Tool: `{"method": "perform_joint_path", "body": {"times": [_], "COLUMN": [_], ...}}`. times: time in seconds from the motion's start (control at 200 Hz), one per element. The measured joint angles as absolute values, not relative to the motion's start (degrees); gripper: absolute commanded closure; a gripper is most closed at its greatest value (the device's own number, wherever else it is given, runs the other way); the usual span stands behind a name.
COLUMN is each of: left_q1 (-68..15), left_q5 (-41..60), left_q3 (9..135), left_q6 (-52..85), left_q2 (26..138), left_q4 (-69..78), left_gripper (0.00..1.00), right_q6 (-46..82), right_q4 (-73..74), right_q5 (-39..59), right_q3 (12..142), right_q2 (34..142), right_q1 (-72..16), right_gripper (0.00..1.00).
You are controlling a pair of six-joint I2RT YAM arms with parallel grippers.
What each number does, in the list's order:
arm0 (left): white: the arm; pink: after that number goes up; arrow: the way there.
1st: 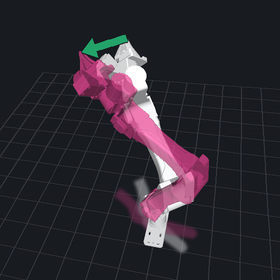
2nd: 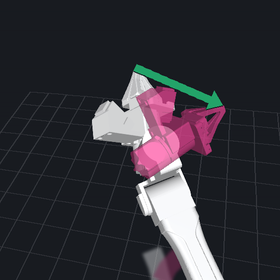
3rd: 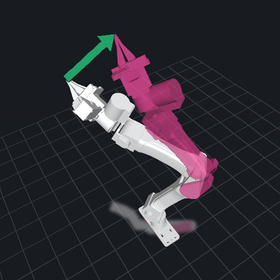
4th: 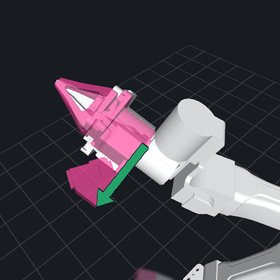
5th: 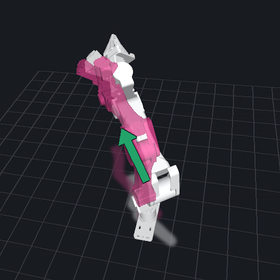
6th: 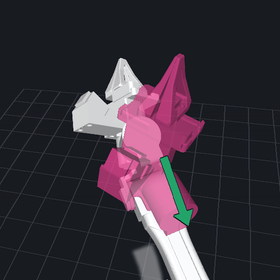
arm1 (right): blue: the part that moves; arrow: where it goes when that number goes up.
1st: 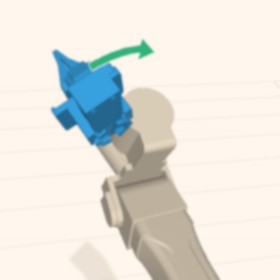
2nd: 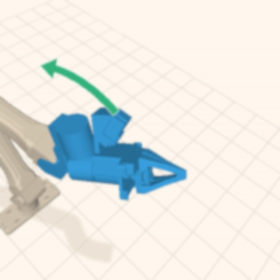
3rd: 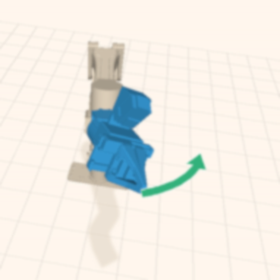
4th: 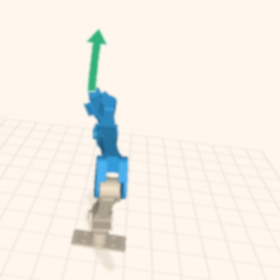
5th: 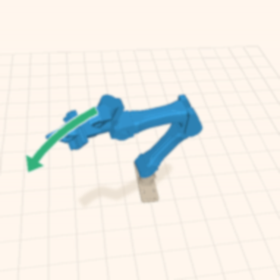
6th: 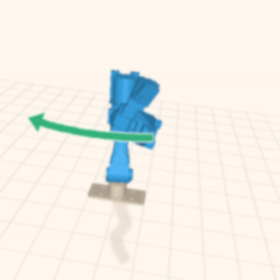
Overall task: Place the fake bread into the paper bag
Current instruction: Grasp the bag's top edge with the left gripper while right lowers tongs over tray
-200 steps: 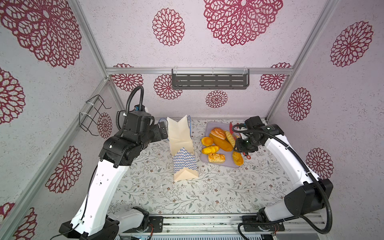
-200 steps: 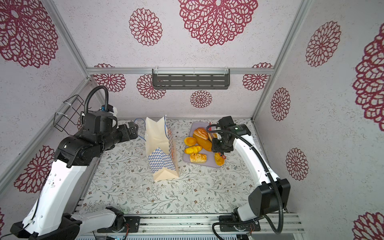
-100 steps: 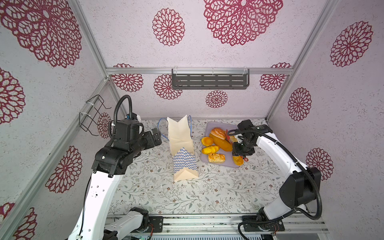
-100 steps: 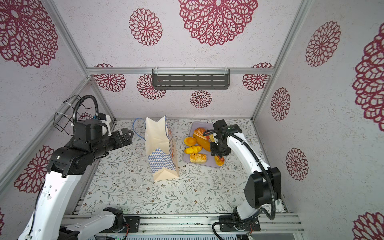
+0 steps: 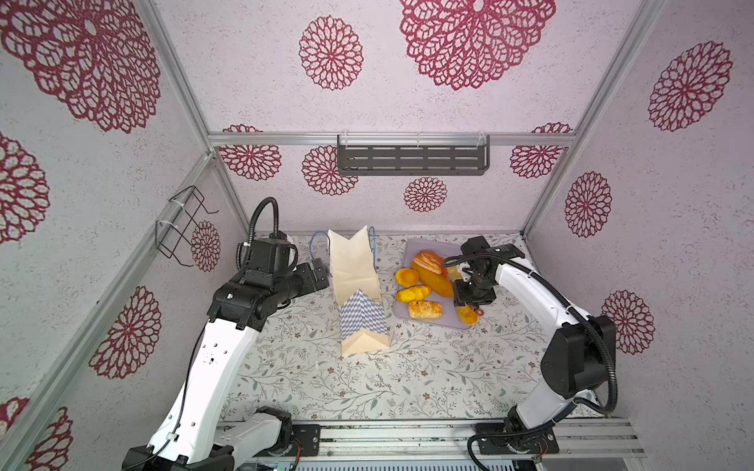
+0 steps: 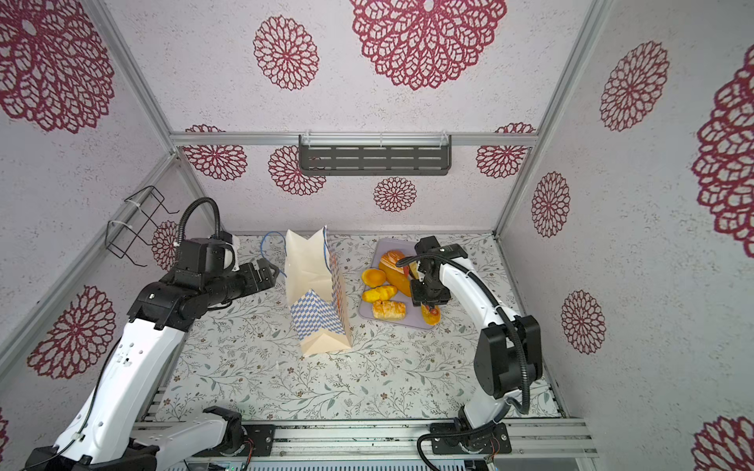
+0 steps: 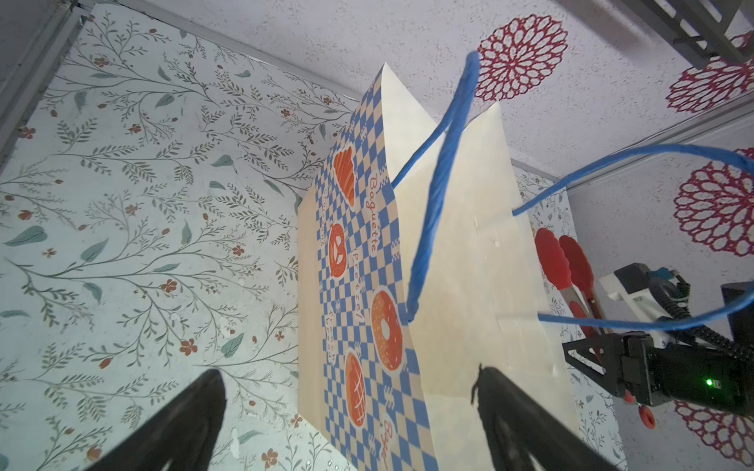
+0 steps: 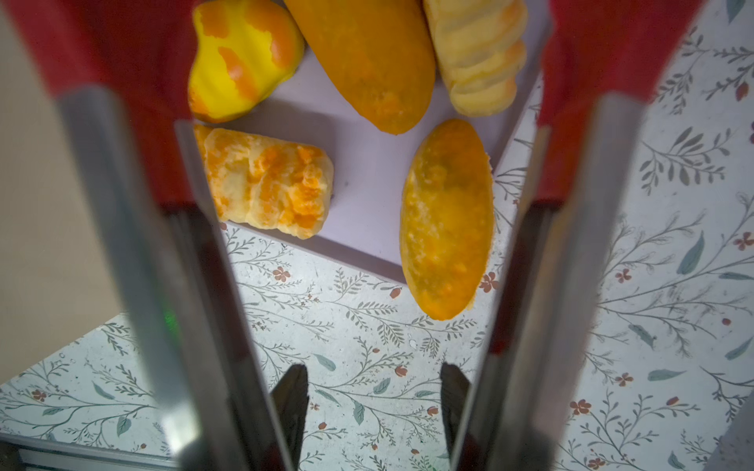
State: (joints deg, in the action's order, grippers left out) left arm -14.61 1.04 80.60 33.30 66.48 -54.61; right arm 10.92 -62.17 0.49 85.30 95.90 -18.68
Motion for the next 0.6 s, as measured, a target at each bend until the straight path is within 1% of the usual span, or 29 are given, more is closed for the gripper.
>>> {"method": "perform_joint_path", "body": {"times": [0.22,0.6], "left_q1": [-14.57,-14.57], "left_q5": [2.17,2.74], "left_q3": [80.60,80.47], "left_q6": [33.61,34.06], "left_q2": [69.36,70.17], "left_q4": [-51.55,-48.36], "left_gripper": [0.07,0.17], "right_q6": [10.09,9.63], "right_q4": [-61.76,-61.80], "right_q5": [-0.30,-0.30], "right_q3": [86.13,88.01], "right_q2": [98.87,100.82], "right_q1": [-18.63,-16.64], "right_gripper": [0.44,0.44]}}
